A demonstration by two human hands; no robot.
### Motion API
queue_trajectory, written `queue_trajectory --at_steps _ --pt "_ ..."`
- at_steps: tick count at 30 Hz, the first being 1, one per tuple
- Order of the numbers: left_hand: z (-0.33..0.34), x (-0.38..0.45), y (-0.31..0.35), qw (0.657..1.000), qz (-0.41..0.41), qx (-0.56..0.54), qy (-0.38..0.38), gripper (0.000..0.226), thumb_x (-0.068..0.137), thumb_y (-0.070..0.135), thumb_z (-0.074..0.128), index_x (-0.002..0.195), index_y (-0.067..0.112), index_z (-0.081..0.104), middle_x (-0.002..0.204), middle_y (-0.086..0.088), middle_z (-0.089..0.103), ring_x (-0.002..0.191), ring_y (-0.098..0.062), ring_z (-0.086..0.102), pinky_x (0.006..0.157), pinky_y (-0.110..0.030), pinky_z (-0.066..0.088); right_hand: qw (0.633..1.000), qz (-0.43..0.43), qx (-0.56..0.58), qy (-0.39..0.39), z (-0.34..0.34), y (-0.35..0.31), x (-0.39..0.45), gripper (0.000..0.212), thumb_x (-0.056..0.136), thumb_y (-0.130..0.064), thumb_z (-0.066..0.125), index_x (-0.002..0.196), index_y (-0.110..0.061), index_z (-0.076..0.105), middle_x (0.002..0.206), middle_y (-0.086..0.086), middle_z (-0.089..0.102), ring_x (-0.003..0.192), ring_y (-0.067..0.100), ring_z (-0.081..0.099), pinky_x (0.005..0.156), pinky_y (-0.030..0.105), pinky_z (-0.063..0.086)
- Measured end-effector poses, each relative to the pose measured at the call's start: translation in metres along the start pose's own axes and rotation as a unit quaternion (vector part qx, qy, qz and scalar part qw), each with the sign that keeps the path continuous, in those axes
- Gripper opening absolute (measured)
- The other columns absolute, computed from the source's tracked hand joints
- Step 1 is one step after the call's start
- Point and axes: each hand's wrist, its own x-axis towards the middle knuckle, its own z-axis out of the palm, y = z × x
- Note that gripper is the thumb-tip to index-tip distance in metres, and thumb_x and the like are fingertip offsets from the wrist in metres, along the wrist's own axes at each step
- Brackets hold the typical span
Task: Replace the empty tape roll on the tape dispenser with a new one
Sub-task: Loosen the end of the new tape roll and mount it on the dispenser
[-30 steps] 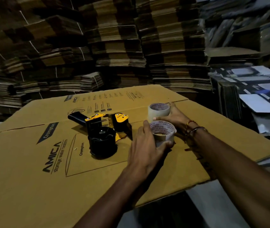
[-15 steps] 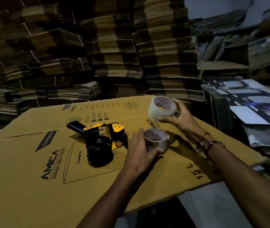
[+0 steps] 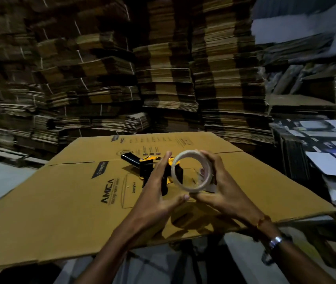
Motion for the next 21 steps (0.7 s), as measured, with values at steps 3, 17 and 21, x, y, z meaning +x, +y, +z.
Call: queue_trajectory --at_steps 3,17,21 --pt "-0.020 -0.017 0.003 0.999 0.024 0.036 -0.003 0.098 0.079 0.038 0.082 0.153 0.045 0.019 0.160 0.023 0.023 0.147 0.001 0.023 0.120 -0.037 0.029 0.999 -0.038 -0.005 -0.008 0.020 -0.022 -0.008 0.100 0.079 -0.029 0.085 0.152 -0.039 0.019 0.155 -0.030 0.025 0.140 -0.004 0.039 0.112 0.012 0.034" --pt "-0.049 -0.052 0.003 0.992 0.052 0.020 0.115 0.076 0.072 0.058 0.075 0.141 0.039 0.049 0.145 0.021 0.048 0.136 -0.006 0.042 0.109 -0.032 0.041 0.986 0.027 0.165 0.002 0.051 -0.053 -0.018 0.094 0.072 -0.017 0.090 0.146 -0.040 0.038 0.142 -0.028 0.050 0.134 0.001 0.051 0.106 0.024 0.048" --pt "-0.053 -0.053 0.012 0.991 0.042 0.032 0.126 0.070 0.071 0.062 0.073 0.135 0.039 0.055 0.138 0.021 0.052 0.130 -0.005 0.046 0.104 -0.036 0.044 0.970 0.066 0.232 -0.012 0.057 -0.053 -0.021 0.091 0.068 -0.006 0.084 0.141 -0.040 0.041 0.130 -0.029 0.061 0.124 0.000 0.059 0.097 0.023 0.053"
